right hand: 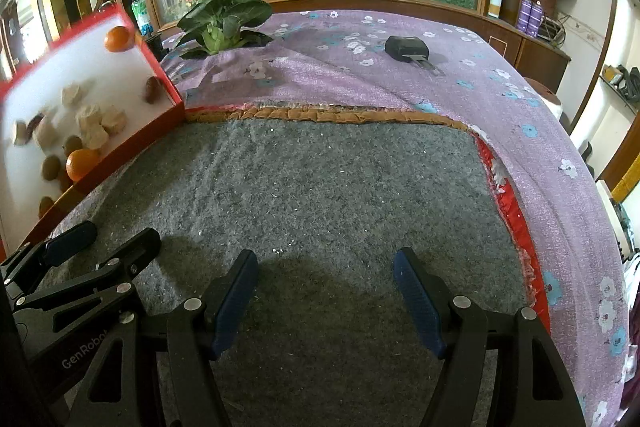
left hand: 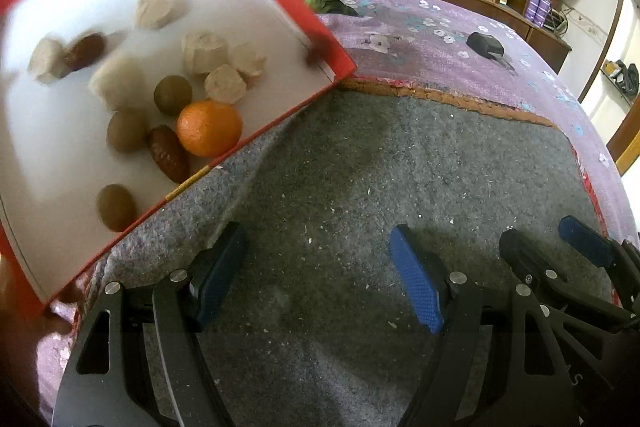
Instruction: Organize fruits
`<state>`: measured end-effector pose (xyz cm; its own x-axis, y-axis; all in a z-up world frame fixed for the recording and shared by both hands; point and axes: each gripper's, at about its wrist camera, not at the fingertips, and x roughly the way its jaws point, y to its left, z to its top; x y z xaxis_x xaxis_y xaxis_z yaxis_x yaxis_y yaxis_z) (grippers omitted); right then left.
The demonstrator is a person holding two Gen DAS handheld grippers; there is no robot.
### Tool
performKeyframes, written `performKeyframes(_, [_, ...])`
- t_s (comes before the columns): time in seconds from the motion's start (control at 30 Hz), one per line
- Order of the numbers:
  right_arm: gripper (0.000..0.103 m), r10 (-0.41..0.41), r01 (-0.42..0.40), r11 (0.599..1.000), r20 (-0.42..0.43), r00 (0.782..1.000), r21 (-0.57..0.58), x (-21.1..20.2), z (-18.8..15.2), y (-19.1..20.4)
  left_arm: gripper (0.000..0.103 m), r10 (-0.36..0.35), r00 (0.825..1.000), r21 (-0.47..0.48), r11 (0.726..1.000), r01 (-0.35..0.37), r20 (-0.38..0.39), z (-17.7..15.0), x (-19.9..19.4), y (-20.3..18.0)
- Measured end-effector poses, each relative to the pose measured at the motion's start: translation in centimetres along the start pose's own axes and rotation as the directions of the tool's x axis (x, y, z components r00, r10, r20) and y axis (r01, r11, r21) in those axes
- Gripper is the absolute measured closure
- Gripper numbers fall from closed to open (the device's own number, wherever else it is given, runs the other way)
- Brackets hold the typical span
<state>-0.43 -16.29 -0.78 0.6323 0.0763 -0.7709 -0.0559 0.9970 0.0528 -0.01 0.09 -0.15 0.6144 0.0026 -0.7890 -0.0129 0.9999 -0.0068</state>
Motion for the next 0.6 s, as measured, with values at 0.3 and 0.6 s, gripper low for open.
performKeyframes(0.3, [0.032,-0.004,0.004,1.0,-0.004,1.0,-0.006,0.03,-0.03,-0.1,0.027,0.001,1.0,0.0,1.0,-0.001,-0.001,-0.05,-0.02,-0.11])
performKeyframes(0.6, [0.033,-0.003,0.003,1.0,-0.001,1.0,-0.007,0.3,0.09,0.02,0.027,-0.001,1.0,-0.002,1.0,0.001,-0.001,0.15,0.12,-0.29])
